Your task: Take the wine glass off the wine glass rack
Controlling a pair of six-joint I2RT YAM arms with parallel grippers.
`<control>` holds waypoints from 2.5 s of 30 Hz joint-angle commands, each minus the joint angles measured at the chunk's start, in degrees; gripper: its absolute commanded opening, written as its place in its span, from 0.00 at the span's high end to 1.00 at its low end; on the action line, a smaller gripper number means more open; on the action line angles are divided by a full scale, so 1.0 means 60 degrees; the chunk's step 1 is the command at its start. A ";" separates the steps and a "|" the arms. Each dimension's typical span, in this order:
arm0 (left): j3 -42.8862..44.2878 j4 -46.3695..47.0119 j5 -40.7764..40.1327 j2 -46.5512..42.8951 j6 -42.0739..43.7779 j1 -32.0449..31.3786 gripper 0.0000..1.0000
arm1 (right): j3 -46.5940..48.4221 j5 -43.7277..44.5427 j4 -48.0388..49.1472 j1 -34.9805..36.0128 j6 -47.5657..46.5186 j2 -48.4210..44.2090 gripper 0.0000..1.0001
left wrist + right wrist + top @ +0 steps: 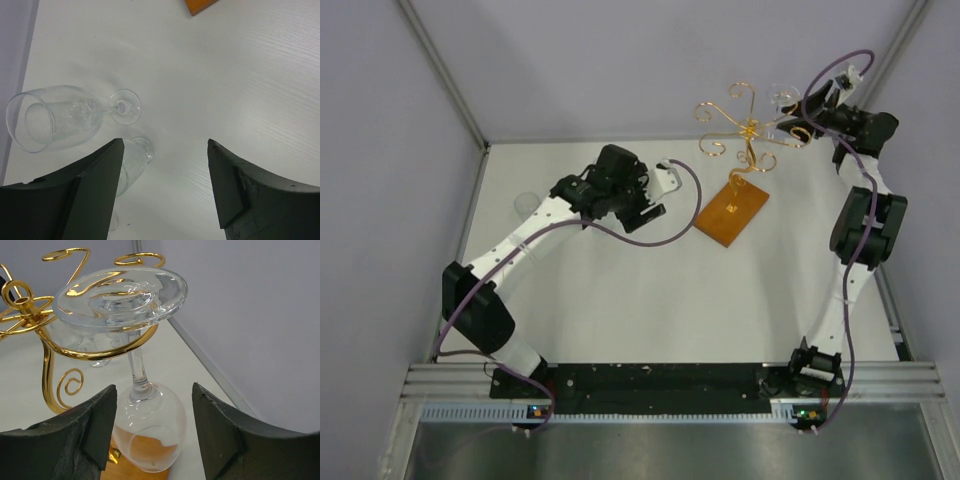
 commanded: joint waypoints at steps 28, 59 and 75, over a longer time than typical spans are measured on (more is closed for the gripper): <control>0.0148 0.0446 -0.0570 0.0210 0.0002 -0.0176 0.27 | -0.0120 -0.0233 0.2366 0.0657 0.0949 -0.0060 0.77; -0.0614 0.1267 -0.0511 -0.0039 -0.0115 -0.0235 0.27 | -0.2302 0.1657 0.0959 -0.0134 -0.1806 -0.2317 1.00; -0.0731 0.1340 -0.0424 -0.0039 -0.0159 -0.0250 0.27 | -0.3196 0.1569 0.2336 -0.0441 -0.0575 -0.2931 1.00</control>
